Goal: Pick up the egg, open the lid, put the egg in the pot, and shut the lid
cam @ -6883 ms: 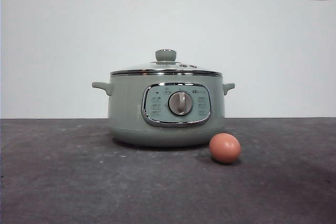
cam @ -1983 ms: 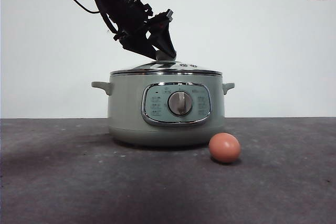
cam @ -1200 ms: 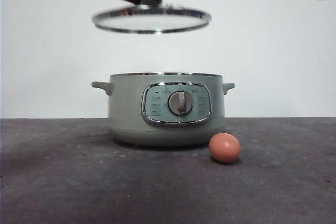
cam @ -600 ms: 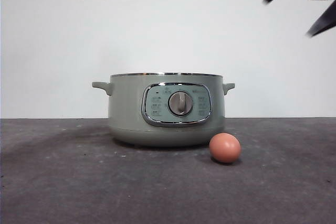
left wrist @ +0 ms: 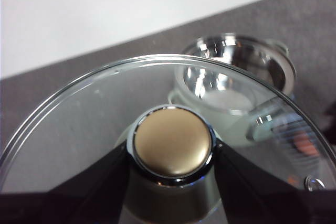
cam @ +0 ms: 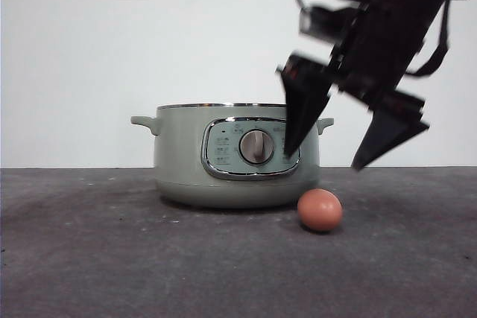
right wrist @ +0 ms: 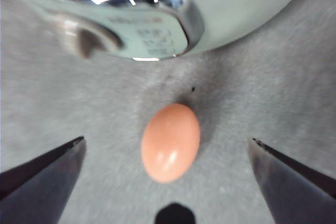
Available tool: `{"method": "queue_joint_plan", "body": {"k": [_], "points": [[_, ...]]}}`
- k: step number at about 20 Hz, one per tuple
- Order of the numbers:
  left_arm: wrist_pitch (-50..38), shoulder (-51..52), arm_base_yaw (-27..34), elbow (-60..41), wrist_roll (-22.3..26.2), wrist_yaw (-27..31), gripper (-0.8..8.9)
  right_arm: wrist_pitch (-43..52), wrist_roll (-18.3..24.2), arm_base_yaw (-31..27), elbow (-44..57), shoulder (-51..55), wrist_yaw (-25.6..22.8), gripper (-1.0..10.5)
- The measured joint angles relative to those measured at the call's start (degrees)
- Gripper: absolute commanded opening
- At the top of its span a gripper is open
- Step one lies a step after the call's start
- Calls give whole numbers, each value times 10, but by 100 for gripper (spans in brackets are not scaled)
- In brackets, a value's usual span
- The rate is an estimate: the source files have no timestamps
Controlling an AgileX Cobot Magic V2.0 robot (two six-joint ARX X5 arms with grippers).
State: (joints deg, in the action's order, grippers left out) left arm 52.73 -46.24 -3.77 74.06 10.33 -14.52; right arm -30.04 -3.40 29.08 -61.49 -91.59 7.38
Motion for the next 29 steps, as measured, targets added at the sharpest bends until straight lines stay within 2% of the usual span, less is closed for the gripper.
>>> {"method": "queue_joint_plan", "body": {"k": [6, 8, 10, 13, 15, 19, 22, 26, 29], "points": [[21, 96, 0, -29, -18, 0, -6, 28, -29, 12, 0, -83, -31, 608], [22, 111, 0, -29, -20, -1, -6, 29, -40, 12, 0, -94, -42, 446], [28, 111, 0, -29, -20, -1, -6, 30, -46, 13, 0, -96, -45, 340], [38, 107, 0, -29, -20, -1, -6, 29, -48, 14, 0, -96, -45, 86], [38, 107, 0, -29, -20, 0, -6, 29, -48, 16, 0, -96, -40, -13], [38, 108, 0, -29, -20, 0, -6, 29, -49, 21, 0, -96, -40, -12], [38, 108, 0, -29, -20, 0, -6, -8, -50, 26, 0, -71, -30, -12], [38, 106, 0, -29, -20, 0, -6, -60, -47, 55, 0, 42, -7, -12], [38, 104, 0, -29, -20, -1, -6, -64, -45, 93, -10, 121, -3, -12]]}}
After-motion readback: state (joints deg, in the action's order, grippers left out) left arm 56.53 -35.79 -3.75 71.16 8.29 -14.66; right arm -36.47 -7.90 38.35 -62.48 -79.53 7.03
